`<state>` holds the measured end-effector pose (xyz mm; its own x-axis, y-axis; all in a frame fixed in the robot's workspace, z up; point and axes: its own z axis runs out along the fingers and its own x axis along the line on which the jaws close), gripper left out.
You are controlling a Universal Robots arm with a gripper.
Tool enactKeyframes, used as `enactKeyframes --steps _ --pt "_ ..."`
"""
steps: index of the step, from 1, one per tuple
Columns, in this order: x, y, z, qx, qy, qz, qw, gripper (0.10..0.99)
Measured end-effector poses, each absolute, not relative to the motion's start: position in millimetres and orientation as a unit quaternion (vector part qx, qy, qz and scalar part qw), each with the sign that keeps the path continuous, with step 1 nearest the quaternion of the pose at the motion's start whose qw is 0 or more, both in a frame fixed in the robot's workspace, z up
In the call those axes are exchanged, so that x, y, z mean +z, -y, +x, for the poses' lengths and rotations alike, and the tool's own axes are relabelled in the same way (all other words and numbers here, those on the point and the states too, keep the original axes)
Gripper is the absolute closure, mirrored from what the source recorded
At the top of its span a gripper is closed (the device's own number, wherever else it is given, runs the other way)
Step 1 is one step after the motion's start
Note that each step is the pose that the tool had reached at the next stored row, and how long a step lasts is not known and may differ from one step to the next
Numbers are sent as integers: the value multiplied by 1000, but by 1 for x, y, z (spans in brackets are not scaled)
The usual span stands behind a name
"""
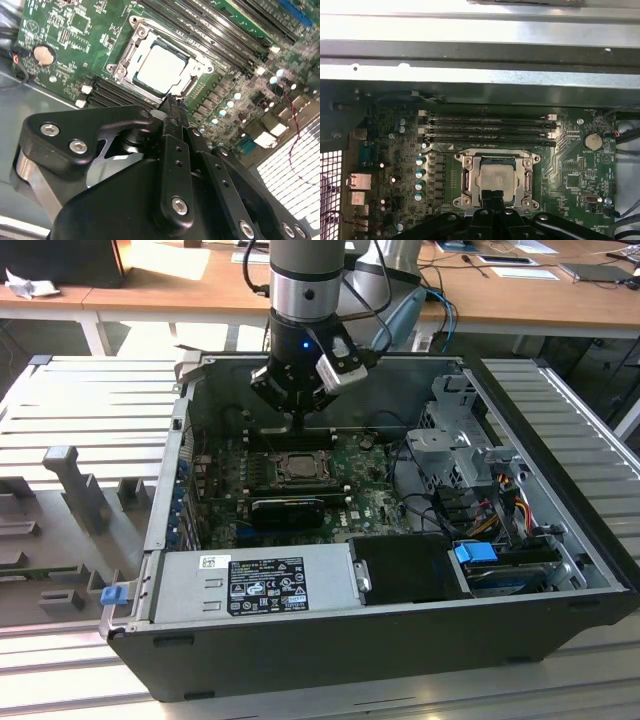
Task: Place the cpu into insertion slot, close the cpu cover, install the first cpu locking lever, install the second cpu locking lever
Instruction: 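Install the first cpu locking lever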
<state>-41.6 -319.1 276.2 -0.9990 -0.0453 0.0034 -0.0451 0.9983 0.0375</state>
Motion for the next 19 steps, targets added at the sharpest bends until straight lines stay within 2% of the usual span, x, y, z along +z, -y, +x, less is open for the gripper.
enactKeyframes --steps 19 --pt "261 319 -110 -19 1000 24 -1 980"
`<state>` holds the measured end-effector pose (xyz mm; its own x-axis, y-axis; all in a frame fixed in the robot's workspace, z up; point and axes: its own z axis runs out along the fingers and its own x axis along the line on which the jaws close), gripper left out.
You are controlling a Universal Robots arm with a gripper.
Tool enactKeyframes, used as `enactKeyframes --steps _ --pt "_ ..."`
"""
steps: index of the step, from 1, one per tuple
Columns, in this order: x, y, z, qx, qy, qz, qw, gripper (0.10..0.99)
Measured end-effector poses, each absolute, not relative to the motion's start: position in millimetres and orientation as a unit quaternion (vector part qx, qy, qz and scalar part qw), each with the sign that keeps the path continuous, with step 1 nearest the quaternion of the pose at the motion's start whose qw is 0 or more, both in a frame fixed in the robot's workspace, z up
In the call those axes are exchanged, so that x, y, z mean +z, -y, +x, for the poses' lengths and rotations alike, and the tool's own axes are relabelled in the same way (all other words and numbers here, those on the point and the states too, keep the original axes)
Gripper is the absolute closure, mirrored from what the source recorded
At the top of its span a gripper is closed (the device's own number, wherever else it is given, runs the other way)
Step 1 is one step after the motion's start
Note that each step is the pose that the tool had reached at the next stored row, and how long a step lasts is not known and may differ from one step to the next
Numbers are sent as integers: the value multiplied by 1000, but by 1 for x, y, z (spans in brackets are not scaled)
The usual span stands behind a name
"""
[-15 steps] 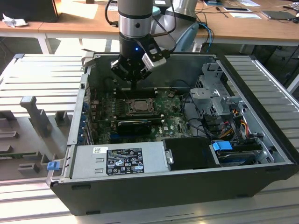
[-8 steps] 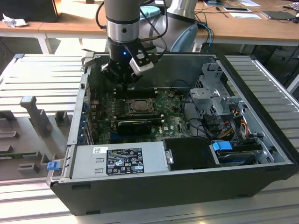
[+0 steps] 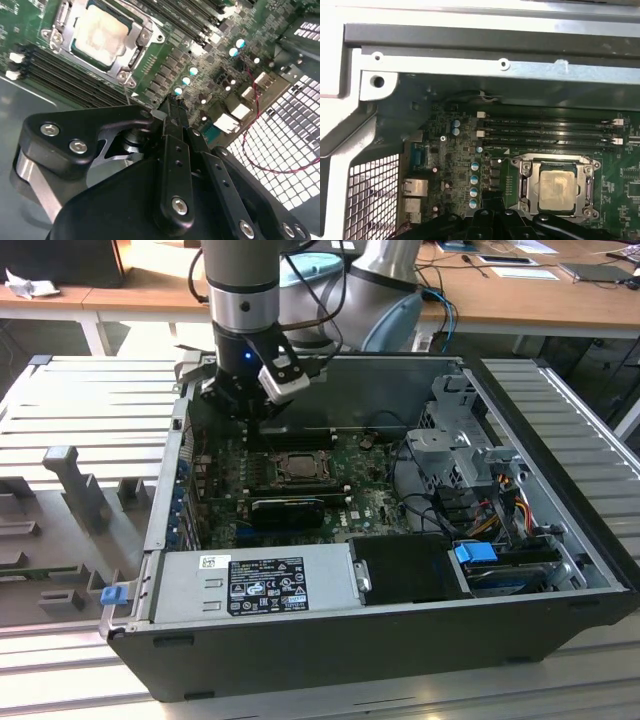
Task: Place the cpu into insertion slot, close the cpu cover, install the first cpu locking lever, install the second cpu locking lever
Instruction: 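Install the first cpu locking lever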
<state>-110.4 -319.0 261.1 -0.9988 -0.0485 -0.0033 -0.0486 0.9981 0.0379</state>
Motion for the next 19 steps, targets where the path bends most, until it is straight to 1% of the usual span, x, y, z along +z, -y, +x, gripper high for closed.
enactKeyframes --steps 9,19 --pt "258 309 -114 20 -1000 -24 1 980" --pt "253 288 -113 20 -999 -24 1 980"
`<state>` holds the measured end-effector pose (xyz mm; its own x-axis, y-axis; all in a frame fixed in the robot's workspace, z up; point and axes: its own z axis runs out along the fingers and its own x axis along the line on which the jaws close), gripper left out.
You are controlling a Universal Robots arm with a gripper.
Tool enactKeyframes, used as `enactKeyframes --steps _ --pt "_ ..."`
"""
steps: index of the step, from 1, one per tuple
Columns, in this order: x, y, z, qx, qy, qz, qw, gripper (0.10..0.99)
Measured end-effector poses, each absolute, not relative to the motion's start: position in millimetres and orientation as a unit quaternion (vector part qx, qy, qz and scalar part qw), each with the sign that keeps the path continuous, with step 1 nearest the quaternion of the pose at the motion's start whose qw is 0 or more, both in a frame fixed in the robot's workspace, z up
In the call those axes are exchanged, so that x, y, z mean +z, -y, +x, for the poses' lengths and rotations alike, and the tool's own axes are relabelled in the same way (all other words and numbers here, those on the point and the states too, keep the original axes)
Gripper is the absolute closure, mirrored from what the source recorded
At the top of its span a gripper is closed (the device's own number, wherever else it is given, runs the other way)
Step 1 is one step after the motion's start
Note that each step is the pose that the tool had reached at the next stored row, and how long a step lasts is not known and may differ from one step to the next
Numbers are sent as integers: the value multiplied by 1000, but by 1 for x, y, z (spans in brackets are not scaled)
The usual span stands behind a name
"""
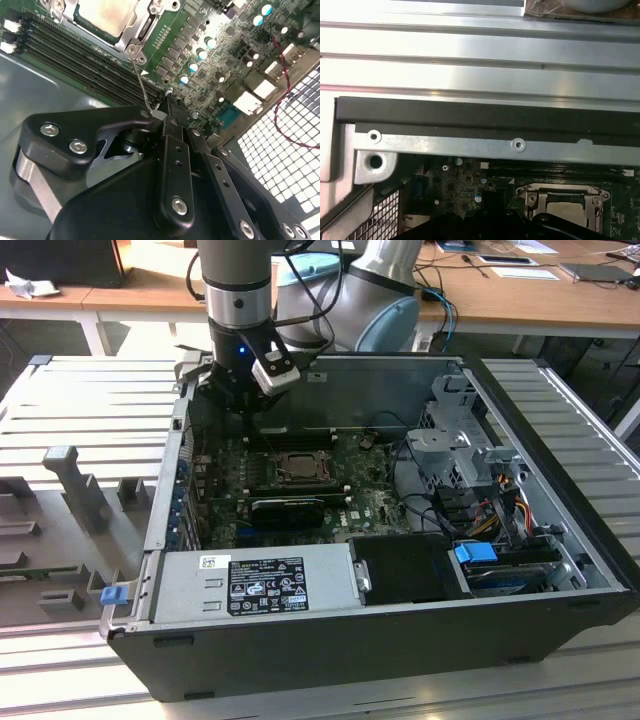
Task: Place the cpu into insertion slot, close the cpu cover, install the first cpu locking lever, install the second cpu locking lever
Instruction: 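Install the first cpu locking lever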
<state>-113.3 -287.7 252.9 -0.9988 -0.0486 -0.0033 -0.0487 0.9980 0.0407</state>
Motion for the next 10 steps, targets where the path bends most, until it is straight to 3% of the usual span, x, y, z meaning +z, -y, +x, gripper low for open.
enactKeyframes --steps 10 --pt "256 286 -88 20 -999 -24 1 980"
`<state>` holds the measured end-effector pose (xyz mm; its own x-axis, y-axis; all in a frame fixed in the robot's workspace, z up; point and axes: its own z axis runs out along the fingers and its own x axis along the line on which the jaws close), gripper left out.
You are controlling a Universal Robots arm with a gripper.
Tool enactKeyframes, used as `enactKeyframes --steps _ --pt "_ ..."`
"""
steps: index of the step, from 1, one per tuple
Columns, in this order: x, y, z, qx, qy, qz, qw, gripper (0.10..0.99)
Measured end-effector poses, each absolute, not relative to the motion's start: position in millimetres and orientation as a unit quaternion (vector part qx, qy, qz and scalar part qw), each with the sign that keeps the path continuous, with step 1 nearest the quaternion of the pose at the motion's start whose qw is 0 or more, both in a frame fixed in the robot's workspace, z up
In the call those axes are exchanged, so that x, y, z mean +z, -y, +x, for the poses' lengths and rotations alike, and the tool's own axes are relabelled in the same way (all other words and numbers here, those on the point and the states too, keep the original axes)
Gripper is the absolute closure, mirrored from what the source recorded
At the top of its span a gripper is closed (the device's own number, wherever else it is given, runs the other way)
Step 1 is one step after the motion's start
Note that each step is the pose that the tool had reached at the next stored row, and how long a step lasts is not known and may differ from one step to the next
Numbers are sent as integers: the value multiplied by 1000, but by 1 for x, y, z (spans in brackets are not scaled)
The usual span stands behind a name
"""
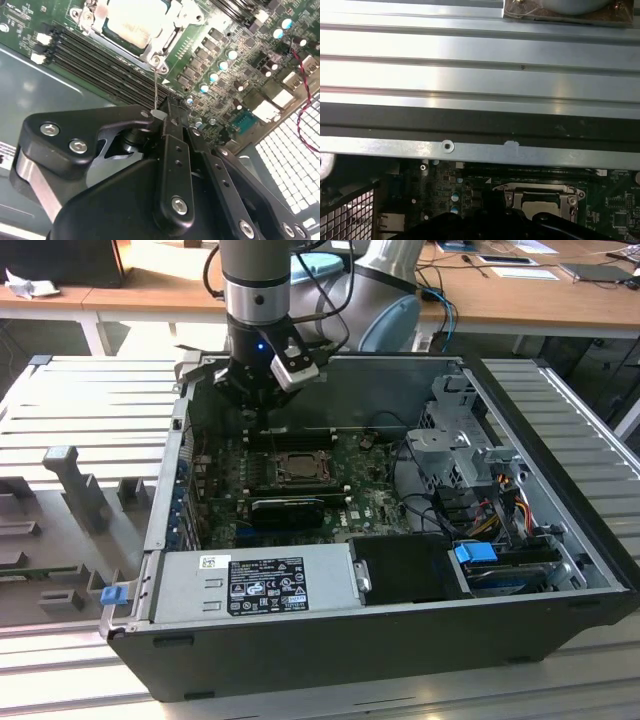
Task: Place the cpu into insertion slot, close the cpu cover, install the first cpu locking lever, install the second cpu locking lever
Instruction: 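Install the first cpu locking lever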
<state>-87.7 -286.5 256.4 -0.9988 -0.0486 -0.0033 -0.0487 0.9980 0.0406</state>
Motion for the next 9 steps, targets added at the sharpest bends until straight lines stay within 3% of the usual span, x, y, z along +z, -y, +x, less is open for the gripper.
enactKeyframes --steps 9 --pt "256 286 -71 20 -999 -24 1 980"
